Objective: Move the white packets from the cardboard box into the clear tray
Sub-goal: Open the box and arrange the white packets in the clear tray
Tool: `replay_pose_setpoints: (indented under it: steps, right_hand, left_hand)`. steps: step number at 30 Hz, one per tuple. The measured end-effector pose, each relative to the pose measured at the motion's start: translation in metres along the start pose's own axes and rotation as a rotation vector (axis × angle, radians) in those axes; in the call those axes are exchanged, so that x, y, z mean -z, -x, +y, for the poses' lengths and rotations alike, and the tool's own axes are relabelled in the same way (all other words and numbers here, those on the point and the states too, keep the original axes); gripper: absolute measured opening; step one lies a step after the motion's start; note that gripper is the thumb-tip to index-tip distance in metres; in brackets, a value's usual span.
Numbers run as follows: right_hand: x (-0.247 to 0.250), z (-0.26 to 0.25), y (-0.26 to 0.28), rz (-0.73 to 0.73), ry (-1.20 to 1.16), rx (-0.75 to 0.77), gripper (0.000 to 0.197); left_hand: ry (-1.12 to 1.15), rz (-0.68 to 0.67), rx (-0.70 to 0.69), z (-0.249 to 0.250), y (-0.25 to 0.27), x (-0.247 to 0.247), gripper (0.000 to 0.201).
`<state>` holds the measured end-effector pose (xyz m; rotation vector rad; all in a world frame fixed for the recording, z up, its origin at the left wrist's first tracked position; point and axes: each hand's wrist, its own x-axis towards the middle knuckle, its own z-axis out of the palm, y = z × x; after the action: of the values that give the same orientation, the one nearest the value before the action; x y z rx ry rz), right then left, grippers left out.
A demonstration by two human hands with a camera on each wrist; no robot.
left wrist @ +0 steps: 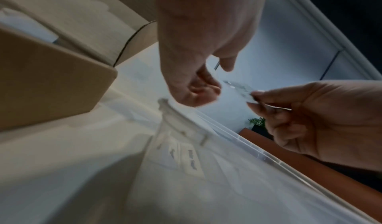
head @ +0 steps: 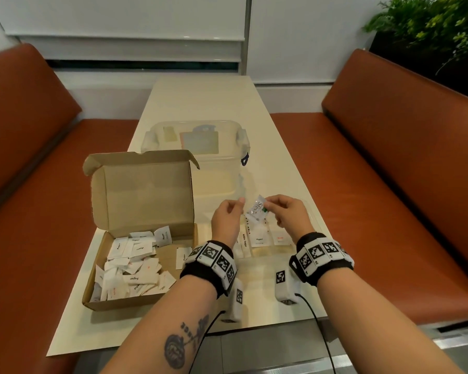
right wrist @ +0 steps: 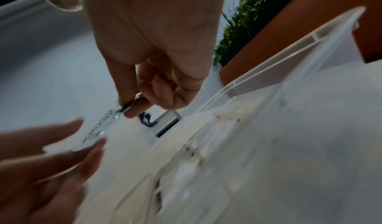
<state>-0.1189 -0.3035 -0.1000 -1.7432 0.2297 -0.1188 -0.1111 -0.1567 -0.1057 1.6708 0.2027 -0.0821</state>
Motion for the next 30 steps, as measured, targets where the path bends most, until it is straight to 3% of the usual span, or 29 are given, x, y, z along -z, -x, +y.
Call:
replay_pose_setpoints:
  steps: [3,6,11,19,30]
  right_hand:
    - [0.021,0.001,-0.007,0.065,0.097,0.035,0.009]
    - [0.045,0.004,-0.013,0.11,0.268,0.042,0.009]
    - [0.074,0.012,-0.018,0.142,0.506,0.017,0.005]
    - [0.076,0.024,-0.01,-0.081,0.937,-0.123,0.011]
    - [0.078,0.012,-0.012,-0.126,1.097,-0.039,0.009]
  left_hand:
    - [-0.202,0.191,-0.049,-0.004,-0.004,0.005,0.015]
    - [-0.321,0.268,0.022,-0.01,-0.007,0.007,0.018]
    - [-0.341,0.285,0.145,-0.014,-0.01,0.007,0.021]
    - [-0.325,0.282,0.181,-0.015,-0.016,0.007,0.019]
    - [-0.35,0.271,0.171,-0.015,-0.015,0.008,0.02]
